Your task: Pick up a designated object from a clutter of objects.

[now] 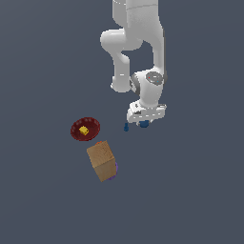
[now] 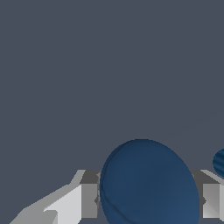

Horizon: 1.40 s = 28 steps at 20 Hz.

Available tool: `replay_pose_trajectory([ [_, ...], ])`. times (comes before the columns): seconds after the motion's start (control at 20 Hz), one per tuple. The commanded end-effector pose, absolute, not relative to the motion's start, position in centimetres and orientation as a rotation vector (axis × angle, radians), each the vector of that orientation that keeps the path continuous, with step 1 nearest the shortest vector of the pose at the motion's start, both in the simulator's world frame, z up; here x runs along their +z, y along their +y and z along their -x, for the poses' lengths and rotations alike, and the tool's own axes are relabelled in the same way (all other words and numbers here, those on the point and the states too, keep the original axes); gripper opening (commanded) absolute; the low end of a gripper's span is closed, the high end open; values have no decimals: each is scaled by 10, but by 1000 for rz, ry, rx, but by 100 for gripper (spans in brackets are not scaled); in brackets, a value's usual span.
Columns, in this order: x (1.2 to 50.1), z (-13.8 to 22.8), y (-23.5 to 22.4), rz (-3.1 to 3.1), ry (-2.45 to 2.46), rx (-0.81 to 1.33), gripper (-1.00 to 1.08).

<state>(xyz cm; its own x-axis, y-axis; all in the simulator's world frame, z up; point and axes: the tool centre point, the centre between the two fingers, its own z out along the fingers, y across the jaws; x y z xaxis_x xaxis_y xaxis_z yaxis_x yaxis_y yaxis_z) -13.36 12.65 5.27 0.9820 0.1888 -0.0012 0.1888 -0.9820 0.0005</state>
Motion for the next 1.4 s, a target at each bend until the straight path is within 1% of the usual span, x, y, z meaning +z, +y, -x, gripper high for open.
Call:
replay_pose_trajectory([
  [0.0, 64, 132, 121, -3127, 298, 0, -100],
  [0.4, 117, 125, 94, -3129, 299, -1, -100],
  [1.35, 280, 101, 12, -3133, 299, 0, -100],
])
